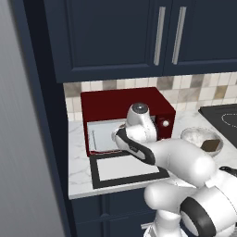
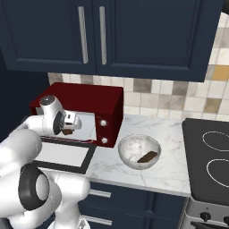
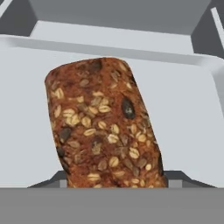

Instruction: Pick up the heated bread from the toaster oven and place it in the bowl. Then move the bread bowl to the dining counter.

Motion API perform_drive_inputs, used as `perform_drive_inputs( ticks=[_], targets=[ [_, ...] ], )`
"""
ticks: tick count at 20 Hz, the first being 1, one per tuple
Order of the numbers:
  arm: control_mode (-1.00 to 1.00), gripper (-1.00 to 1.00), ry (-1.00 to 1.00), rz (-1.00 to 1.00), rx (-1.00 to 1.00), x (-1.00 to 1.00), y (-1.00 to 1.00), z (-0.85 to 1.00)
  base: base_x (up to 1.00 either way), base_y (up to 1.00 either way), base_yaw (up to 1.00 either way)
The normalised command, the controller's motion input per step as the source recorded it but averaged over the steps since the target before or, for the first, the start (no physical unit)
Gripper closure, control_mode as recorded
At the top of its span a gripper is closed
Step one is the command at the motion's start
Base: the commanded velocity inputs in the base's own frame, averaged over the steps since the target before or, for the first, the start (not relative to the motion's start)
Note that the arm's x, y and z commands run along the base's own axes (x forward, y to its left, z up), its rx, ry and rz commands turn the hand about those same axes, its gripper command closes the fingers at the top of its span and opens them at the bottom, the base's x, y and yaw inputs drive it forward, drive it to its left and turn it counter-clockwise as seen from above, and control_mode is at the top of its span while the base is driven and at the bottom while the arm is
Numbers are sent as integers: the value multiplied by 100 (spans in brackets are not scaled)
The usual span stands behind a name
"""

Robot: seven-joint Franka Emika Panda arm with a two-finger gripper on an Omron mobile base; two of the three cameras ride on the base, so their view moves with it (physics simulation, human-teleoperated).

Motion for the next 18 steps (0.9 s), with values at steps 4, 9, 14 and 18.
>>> perform_drive_inputs(
  ticks=[4,9,14,18],
  targets=[
    [-100,100,-6,-4,1,-81,-27,23,0,0,0],
    [-100,100,-6,-8,0,-92,-30,34,0,0,0],
    [-100,100,-3,-17,1,-71,-32,55,0,0,0],
    [-100,100,0,-19,7,-58,-49,84,0,0,0]
  ],
)
